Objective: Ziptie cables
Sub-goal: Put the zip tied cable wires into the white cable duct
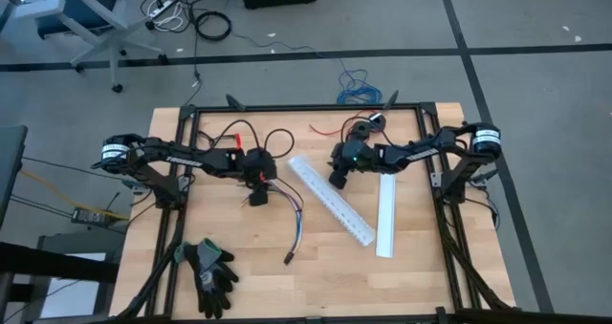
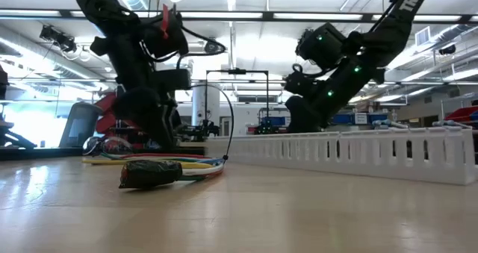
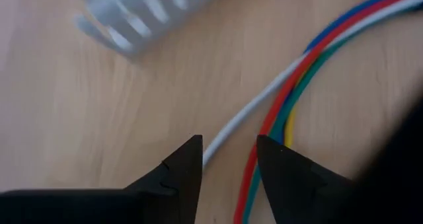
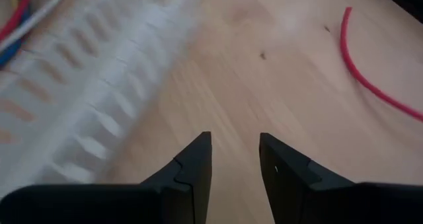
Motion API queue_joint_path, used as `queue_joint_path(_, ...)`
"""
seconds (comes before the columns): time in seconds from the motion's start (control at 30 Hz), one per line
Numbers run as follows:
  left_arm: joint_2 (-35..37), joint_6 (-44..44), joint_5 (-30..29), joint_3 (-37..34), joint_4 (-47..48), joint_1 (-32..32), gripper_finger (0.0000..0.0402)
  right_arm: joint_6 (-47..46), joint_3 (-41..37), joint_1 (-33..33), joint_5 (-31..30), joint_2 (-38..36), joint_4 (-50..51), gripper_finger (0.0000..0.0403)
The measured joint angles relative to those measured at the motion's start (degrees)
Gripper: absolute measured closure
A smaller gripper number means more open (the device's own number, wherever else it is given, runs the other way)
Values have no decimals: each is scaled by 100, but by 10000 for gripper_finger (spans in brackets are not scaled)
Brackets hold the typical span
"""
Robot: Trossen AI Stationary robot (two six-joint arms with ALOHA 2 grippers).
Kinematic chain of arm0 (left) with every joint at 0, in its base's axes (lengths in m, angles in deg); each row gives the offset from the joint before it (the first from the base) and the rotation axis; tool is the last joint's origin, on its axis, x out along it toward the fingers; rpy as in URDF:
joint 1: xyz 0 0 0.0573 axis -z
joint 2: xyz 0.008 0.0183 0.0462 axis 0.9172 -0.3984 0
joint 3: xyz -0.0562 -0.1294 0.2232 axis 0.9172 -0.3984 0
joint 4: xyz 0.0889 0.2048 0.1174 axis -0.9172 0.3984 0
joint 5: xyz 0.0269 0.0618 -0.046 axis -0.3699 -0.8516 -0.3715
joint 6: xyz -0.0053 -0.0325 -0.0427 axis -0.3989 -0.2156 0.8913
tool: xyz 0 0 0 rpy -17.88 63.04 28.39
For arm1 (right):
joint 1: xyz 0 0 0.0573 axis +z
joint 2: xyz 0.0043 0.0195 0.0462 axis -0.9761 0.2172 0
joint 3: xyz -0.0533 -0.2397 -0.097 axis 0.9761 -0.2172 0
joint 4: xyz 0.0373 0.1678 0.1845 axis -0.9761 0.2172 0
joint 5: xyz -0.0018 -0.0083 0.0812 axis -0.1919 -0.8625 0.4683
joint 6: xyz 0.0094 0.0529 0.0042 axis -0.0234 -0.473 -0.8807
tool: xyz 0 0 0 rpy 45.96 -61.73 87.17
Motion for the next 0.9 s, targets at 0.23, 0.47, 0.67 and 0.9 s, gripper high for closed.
queue_joint_path(0.23,0,-2,103,0,130,0,249,278,11,-48,25,-205,135,290)
queue_joint_path(0.47,0,-95,411,0,110,2,249,192,13,-50,21,-607,538,290)
queue_joint_path(0.67,0,-357,498,0,327,2,249,-53,13,-15,24,-959,809,290)
queue_joint_path(0.9,-15,-857,389,0,192,0,249,-116,13,166,272,-1187,898,290)
